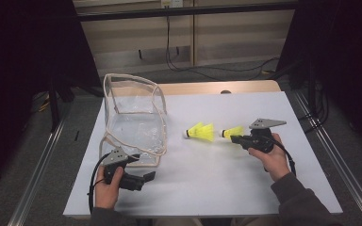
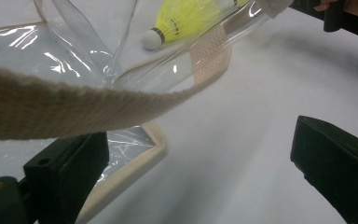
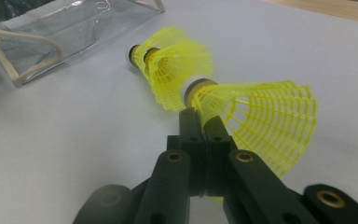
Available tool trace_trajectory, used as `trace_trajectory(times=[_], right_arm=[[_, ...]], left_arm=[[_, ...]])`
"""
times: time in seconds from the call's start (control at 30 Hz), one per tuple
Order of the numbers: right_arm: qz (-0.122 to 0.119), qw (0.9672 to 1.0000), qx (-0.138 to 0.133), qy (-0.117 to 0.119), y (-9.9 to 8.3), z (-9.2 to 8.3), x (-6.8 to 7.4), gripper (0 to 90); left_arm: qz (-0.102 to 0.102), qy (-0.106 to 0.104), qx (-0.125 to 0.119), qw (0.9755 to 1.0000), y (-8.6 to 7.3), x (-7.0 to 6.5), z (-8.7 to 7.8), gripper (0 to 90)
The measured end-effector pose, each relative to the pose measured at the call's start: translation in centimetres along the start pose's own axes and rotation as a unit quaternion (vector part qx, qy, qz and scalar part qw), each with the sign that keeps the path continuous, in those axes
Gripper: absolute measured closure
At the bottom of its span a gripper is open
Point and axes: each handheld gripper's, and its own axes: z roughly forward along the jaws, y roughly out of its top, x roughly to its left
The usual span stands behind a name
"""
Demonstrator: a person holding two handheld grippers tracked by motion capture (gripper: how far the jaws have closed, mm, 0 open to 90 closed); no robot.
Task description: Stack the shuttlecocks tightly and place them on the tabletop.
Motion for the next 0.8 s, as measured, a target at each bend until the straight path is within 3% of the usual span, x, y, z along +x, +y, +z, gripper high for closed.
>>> trace_trajectory(times=[0.8], right_arm=[[0.003,1.0,0.001,0.002,0.8,1.3,0.1,89.3]], left_arm=[[0.003,-0.001,0.002,1.0,0.0,0.0,0.0,4.2]])
